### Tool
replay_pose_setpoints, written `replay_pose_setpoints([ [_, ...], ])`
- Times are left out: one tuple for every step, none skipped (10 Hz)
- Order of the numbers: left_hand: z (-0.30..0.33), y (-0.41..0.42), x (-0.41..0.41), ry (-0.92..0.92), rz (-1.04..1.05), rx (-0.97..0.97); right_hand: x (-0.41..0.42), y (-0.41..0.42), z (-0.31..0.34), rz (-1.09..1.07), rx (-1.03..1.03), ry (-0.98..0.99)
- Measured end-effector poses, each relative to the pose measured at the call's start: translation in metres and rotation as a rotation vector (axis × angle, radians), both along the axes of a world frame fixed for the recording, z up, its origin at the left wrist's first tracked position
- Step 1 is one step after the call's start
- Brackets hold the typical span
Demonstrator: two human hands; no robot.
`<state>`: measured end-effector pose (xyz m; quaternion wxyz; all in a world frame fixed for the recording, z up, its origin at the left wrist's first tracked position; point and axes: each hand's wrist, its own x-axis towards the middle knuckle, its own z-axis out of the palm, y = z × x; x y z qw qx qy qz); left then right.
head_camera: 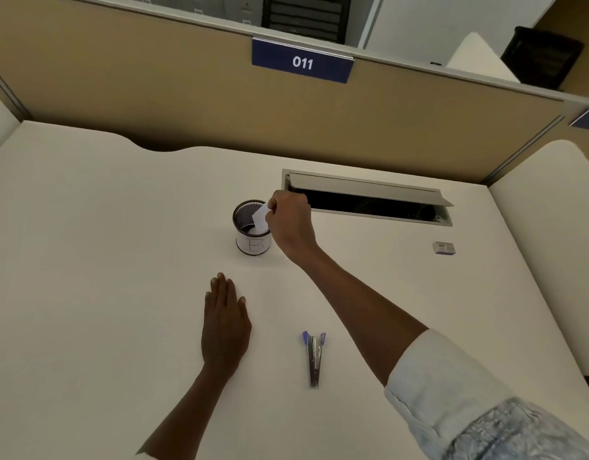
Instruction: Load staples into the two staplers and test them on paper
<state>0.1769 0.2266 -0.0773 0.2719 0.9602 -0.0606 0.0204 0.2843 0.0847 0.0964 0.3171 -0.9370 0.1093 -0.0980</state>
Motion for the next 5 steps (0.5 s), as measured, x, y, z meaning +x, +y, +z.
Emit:
replay_pose_setpoints([
  [0.0,0.0,0.0,-0.012,0.001,0.015,0.009,0.008,-0.012,-0.005,-0.072,0.038],
  [-0.001,0.0,0.0,-0.019,0.01,0.018,0.015,0.008,-0.021,-0.019,-0.1,0.098],
  [0.0,-0.001,0.001,-0.009,0.015,0.003,0.013,0.003,-0.023,0.006,-0.087,0.105],
  [-0.003,-0.001,0.001,-0.032,0.009,0.005,0.004,-0.004,-0.023,0.028,-0.041,0.028],
  [-0.003,-0.001,0.001,-0.023,0.027,-0.013,-0.006,-0.012,-0.025,0.009,0.004,-0.053],
])
